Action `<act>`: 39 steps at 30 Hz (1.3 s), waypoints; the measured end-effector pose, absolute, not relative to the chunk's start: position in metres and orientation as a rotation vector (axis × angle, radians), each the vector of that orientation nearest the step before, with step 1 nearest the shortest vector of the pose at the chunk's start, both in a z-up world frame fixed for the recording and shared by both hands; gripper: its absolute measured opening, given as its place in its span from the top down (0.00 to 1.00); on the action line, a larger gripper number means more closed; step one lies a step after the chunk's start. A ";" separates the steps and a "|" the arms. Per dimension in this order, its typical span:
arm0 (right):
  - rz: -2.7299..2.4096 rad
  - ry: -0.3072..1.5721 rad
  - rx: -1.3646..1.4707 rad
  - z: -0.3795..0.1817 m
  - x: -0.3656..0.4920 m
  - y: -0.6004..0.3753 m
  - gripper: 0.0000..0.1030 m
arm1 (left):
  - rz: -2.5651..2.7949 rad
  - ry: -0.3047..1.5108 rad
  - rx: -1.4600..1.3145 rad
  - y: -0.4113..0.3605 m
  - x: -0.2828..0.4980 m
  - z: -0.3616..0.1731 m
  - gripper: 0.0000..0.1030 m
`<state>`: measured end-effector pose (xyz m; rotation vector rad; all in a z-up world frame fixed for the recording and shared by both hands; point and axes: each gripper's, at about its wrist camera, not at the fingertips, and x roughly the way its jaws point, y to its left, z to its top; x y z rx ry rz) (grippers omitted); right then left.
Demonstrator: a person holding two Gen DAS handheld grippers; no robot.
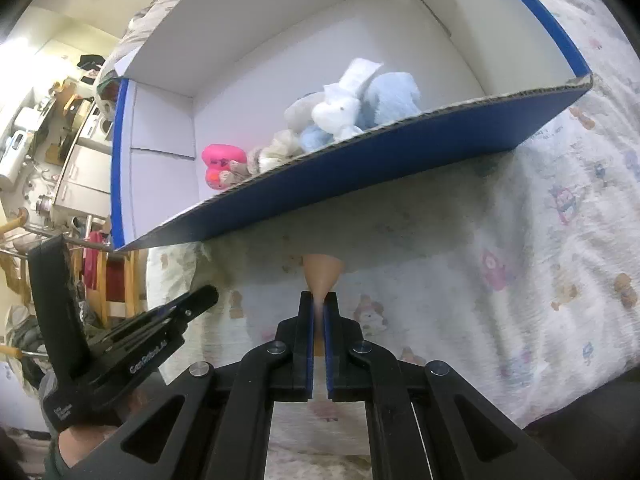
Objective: Organize soft objects
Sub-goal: 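Grasp the translucent tan piece with left tool while right tool grasps the peach cone sponge, then lower both tan pieces into the box beside the pink duck and open both tools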
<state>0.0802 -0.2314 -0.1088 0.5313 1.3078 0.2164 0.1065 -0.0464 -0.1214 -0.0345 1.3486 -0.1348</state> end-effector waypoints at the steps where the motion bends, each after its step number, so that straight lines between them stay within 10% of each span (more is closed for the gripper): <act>1: 0.223 1.307 0.537 -0.107 0.080 -0.231 0.94 | -0.125 1.334 -0.022 -0.044 0.105 -0.117 0.92; 18: 0.287 1.158 0.546 -0.027 0.086 -0.259 0.94 | -0.132 1.130 -0.030 -0.027 0.096 -0.022 0.92; 39: 0.237 1.168 0.498 -0.036 0.167 -0.255 0.94 | -0.151 1.170 0.090 -0.052 0.198 -0.036 0.91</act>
